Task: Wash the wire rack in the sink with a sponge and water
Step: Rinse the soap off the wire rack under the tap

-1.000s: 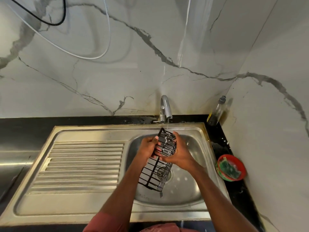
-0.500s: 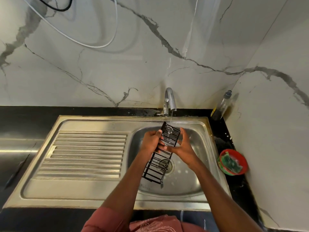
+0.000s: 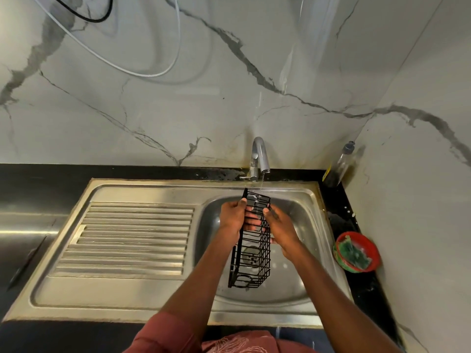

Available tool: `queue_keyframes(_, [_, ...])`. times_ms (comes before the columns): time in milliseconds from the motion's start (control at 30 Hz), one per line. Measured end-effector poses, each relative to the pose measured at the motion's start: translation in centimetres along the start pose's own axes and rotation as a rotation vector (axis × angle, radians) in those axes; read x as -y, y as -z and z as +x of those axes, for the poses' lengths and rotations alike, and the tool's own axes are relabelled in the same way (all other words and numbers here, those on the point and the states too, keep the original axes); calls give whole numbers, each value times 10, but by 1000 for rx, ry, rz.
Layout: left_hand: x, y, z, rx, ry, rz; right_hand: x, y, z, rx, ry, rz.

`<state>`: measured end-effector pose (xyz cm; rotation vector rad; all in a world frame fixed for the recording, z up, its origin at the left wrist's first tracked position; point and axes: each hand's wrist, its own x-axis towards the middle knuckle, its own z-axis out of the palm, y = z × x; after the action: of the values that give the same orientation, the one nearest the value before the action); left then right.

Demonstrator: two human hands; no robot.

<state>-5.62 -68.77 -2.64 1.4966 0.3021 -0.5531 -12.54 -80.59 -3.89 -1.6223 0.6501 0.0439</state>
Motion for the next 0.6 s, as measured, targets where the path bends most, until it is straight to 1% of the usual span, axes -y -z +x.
queue_keyframes(200, [-2,-9,0,10,24,-47,-10,6,14,-73,0,22])
queue_keyframes(300, [-1,-11,1,14,42,-57,-2,9,9,-82,-4,28])
queue_keyframes(467, [-5,-6,4,-32,74,-96,7,1,12,-88,25,11])
queue_keyframes(600, [-10,-1,5,-68,50,-133,13,-8,14,-97,19,-19])
